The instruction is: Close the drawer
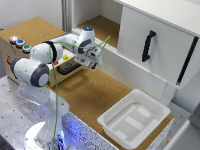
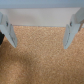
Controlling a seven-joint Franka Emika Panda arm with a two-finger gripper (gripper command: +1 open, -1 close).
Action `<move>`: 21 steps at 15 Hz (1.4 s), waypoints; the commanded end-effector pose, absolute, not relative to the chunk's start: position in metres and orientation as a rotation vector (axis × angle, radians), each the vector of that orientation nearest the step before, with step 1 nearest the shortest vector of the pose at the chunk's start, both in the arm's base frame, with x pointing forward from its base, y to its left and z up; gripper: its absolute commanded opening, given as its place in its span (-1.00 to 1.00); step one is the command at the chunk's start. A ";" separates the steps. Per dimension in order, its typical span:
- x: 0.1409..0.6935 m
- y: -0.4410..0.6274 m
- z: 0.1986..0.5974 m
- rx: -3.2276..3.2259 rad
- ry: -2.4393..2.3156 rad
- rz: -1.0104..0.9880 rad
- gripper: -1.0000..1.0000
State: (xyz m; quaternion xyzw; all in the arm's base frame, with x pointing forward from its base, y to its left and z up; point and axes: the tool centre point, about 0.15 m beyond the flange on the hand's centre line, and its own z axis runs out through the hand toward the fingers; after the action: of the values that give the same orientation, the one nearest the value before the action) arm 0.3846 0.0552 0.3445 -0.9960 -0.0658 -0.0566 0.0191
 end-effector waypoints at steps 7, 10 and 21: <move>0.359 0.096 0.315 -3.111 -0.168 -0.283 -1.00; 0.358 0.113 0.312 -3.093 -0.184 -0.272 -1.00; 0.338 0.152 0.330 -3.012 -0.286 -0.250 -1.00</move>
State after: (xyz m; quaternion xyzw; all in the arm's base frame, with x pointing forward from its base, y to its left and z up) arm 0.3614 0.1249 0.3322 -0.9950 -0.0661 -0.0673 0.0340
